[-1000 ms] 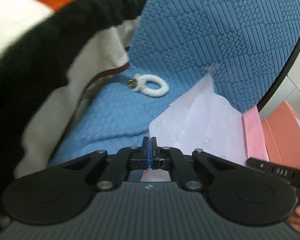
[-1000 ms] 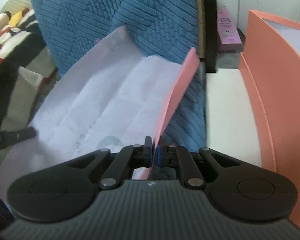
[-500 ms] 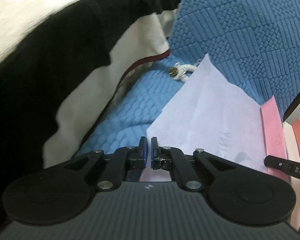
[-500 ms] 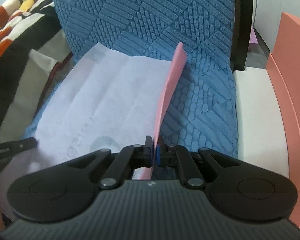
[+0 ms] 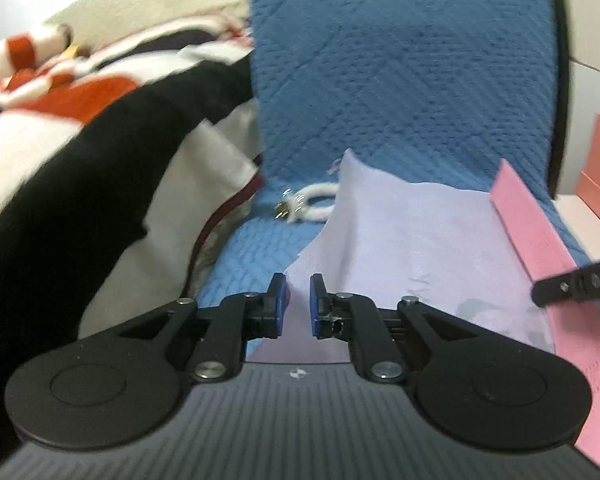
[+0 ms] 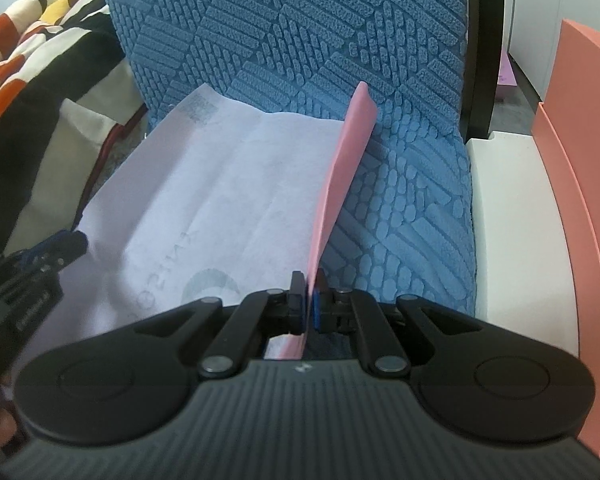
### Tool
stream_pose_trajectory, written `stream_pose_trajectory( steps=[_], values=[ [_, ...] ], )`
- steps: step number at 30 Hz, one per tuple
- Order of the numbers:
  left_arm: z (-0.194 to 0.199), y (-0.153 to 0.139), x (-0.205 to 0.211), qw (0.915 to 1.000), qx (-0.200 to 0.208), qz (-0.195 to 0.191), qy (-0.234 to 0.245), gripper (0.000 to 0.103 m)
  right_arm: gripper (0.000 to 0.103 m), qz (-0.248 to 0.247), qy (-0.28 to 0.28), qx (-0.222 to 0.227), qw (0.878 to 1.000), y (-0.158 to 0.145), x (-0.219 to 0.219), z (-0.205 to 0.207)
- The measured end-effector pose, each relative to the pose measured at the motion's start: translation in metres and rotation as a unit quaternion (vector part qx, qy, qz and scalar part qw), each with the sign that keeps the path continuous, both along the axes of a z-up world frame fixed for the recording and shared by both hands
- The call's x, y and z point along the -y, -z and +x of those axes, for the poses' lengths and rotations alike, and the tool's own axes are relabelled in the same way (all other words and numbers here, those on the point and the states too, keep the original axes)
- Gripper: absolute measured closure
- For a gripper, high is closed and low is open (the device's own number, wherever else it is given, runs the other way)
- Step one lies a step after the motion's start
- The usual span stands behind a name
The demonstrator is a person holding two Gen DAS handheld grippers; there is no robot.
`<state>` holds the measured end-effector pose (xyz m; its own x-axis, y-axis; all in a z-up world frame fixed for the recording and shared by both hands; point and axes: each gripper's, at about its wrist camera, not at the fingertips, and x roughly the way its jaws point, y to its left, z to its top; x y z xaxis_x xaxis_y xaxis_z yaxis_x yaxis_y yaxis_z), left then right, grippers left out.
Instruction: Organize objects
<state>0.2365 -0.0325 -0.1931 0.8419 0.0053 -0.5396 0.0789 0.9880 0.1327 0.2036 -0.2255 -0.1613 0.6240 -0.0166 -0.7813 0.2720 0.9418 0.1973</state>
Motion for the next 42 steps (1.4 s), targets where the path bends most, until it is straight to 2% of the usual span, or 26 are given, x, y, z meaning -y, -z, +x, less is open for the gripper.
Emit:
stream_pose_trajectory(
  steps=[1, 3, 5, 7, 9, 11, 14, 16, 18, 20, 22, 26, 28, 31, 33, 35, 38, 42],
  values=[
    [-0.003, 0.000, 0.003, 0.9998, 0.013, 0.006, 0.015, 0.088, 0.097, -0.001, 0.000, 0.000, 1.000, 0.000, 0.000, 0.000],
    [-0.007, -0.001, 0.007, 0.9982, 0.034, -0.012, 0.049, 0.083, 0.097, 0.000, 0.000, 0.000, 1.000, 0.000, 0.000, 0.000],
    [-0.012, -0.003, 0.013, 0.9963, 0.048, -0.007, 0.071, 0.073, 0.097, 0.002, 0.001, 0.000, 1.000, 0.000, 0.001, -0.001],
    [-0.015, -0.002, 0.020, 0.9934, 0.059, -0.001, 0.099, 0.067, 0.097, 0.010, 0.006, 0.001, 1.000, 0.000, 0.003, -0.001],
    [-0.019, -0.004, 0.023, 0.9905, 0.065, -0.002, 0.121, 0.067, 0.097, 0.014, 0.007, 0.000, 1.000, 0.000, 0.004, -0.001],
    [-0.020, -0.009, 0.025, 0.9903, 0.075, -0.008, 0.117, 0.067, 0.097, 0.019, 0.010, 0.000, 1.000, 0.000, 0.006, -0.002],
    [-0.024, -0.020, 0.019, 0.9874, 0.078, -0.051, 0.128, 0.067, 0.097, 0.033, 0.017, 0.001, 0.999, 0.001, 0.009, -0.002],
    [-0.027, -0.024, 0.020, 0.9850, 0.083, -0.058, 0.140, 0.067, 0.097, 0.039, 0.020, 0.001, 0.999, 0.001, 0.011, -0.003],
    [-0.031, -0.023, 0.024, 0.9842, 0.067, -0.044, 0.158, 0.067, 0.097, 0.045, 0.023, 0.000, 0.999, 0.002, 0.012, -0.003],
    [-0.030, -0.018, 0.030, 0.9818, 0.034, -0.037, 0.183, 0.067, 0.098, 0.051, 0.027, -0.001, 0.998, 0.003, 0.013, -0.003],
    [-0.027, -0.014, 0.033, 0.9758, -0.018, -0.056, 0.211, 0.067, 0.098, 0.058, 0.031, -0.002, 0.998, 0.004, 0.015, -0.003],
    [-0.026, -0.013, 0.033, 0.9689, -0.044, -0.088, 0.227, 0.067, 0.099, 0.066, 0.036, -0.003, 0.997, 0.005, 0.018, -0.004],
    [-0.023, -0.014, 0.031, 0.9588, -0.089, -0.137, 0.233, 0.067, 0.099, 0.066, 0.035, -0.004, 0.997, 0.005, 0.018, -0.003],
    [-0.016, -0.011, 0.028, 0.9367, -0.156, -0.203, 0.239, 0.067, 0.099, 0.068, 0.035, -0.004, 0.997, 0.004, 0.019, -0.004],
    [-0.012, -0.007, 0.030, 0.9253, -0.189, -0.220, 0.245, 0.067, 0.099, 0.069, 0.035, -0.004, 0.997, 0.004, 0.019, -0.003],
    [-0.017, -0.005, 0.032, 0.9199, -0.199, -0.229, 0.249, 0.067, 0.099, 0.069, 0.036, -0.004, 0.997, 0.004, 0.018, -0.003],
    [-0.019, -0.003, 0.033, 0.9030, -0.220, -0.259, 0.264, 0.068, 0.099, 0.072, 0.038, -0.004, 0.997, 0.004, 0.019, -0.003],
    [-0.021, -0.005, 0.034, 0.8931, -0.224, -0.275, 0.277, 0.068, 0.099, 0.079, 0.041, -0.003, 0.996, 0.004, 0.020, -0.003]
  ],
)
